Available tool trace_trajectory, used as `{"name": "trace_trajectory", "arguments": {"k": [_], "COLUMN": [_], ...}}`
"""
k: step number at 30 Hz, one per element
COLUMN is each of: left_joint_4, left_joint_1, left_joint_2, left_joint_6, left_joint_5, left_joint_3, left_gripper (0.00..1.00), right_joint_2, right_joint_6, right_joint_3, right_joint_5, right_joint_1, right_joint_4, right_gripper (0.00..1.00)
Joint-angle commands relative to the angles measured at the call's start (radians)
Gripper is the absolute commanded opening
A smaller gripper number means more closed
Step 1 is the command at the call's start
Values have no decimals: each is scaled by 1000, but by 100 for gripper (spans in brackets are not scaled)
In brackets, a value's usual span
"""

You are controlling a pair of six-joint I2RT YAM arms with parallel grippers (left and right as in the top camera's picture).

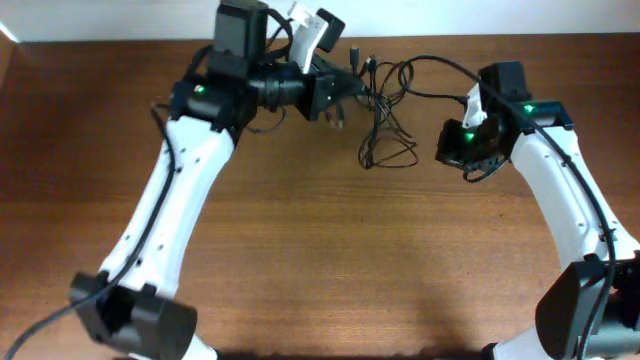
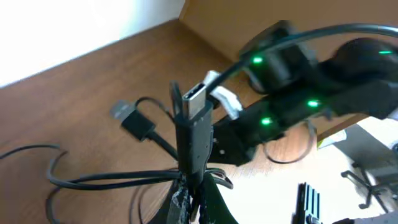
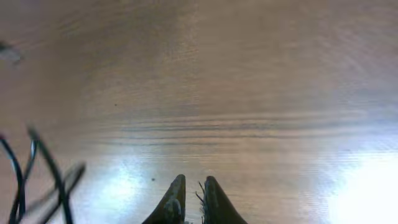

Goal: Untangle cables

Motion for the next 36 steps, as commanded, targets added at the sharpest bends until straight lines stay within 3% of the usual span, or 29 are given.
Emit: {"name": "trace_trajectory", "arguments": {"k": [1, 2, 6, 8, 10, 12, 18, 23, 24, 29, 31, 36], "left_joint_4": [-43, -66, -127, -133, -134, -143, -159, -158, -158, -161, -190, -315], "left_joint_1": [3, 3, 3, 2, 2, 2, -50, -85, -85, -83, -82, -82], "left_joint_2": [-21, -18, -14, -14, -14, -14, -14, -14, -14, -14, -14, -14], "left_joint_6": [11, 11, -90, -146, -187, -330, -346, -325, -324, -270, -206, -129], "left_joint_5": [-21, -29, -167, -178, -197, -263, -256, -256, -256, -299, -370, -809], "left_joint_3": [5, 3, 3, 3, 3, 2, 2, 3, 2, 2, 2, 2], "left_gripper": [0, 0, 0, 0, 0, 0, 0, 0, 0, 0, 0, 0], "right_joint_2": [-7, -24, -121, -143, -138, -135, -80, -4, 19, 61, 52, 29], "right_joint_6": [-164, -173, -168, -48, -39, -39, 144, 213, 227, 249, 239, 122], "right_joint_3": [44, 72, 176, 180, 180, 180, 179, 179, 179, 183, 196, 197], "right_joint_5": [-293, -323, -337, -342, -388, -395, -344, -332, -333, -343, -405, -403], "right_joint_1": [-15, -14, -11, -11, -7, 56, 90, 129, 133, 94, 26, -216], "right_joint_4": [9, 0, -33, -34, -32, -19, 134, 216, 215, 245, 250, 104], "right_gripper": [25, 35, 52, 52, 52, 52, 55, 59, 57, 4, 4, 4]}}
